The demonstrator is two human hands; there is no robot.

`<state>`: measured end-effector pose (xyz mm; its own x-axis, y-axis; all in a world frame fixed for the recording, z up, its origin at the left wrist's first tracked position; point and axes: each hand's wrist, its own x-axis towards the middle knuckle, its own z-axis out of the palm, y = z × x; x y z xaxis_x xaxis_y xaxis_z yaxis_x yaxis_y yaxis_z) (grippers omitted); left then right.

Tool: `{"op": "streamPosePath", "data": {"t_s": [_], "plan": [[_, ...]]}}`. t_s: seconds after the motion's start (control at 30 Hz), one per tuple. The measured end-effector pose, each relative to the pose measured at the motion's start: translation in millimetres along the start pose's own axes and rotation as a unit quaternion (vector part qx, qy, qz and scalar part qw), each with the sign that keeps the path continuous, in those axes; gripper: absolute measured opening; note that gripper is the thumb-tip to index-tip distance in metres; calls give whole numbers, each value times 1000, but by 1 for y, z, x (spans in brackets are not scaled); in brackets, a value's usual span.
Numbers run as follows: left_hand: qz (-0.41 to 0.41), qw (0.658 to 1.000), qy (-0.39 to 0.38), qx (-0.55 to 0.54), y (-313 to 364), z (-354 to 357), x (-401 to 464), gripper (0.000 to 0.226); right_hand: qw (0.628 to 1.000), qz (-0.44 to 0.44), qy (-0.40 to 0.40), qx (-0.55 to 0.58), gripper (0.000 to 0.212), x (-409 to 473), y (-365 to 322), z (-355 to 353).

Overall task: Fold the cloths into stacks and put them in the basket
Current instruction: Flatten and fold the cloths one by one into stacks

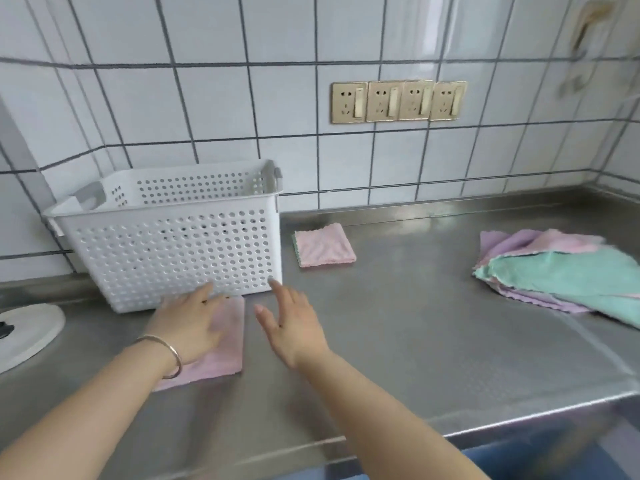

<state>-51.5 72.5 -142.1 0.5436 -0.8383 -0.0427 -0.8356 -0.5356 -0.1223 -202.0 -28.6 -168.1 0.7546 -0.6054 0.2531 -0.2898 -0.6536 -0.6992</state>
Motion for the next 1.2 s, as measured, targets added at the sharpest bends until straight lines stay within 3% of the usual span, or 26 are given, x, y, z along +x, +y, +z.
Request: {"op": "streamPosePath", "data": {"t_s": [0.1, 0.2, 0.4, 0.67, 0.93, 1.13, 1.2], "plan": [[101, 964, 154, -194, 82, -34, 16, 62, 968, -54, 232, -79, 48, -11, 48, -70], [204, 921, 196, -266, 171, -42, 39, 53, 928, -18, 309, -206, 43, -33, 113, -143], [241, 888, 64, -387, 319, -18, 85, 31, 883, 153, 285, -339, 27, -94, 235, -239], [317, 900, 148, -259, 441, -12, 136, 31, 847, 194, 295, -396, 19, -91, 305, -265], [339, 878, 227, -252, 472, -3, 161, 12, 842, 180, 295, -414, 23, -88, 312, -262], [338, 862, 194, -326, 475, -12, 156, 26, 847, 160, 324, -390, 15, -86, 310, -269], [342, 852, 202, -340, 474, -19, 153, 32, 844, 173, 335, -382, 28, -78, 304, -276]]}}
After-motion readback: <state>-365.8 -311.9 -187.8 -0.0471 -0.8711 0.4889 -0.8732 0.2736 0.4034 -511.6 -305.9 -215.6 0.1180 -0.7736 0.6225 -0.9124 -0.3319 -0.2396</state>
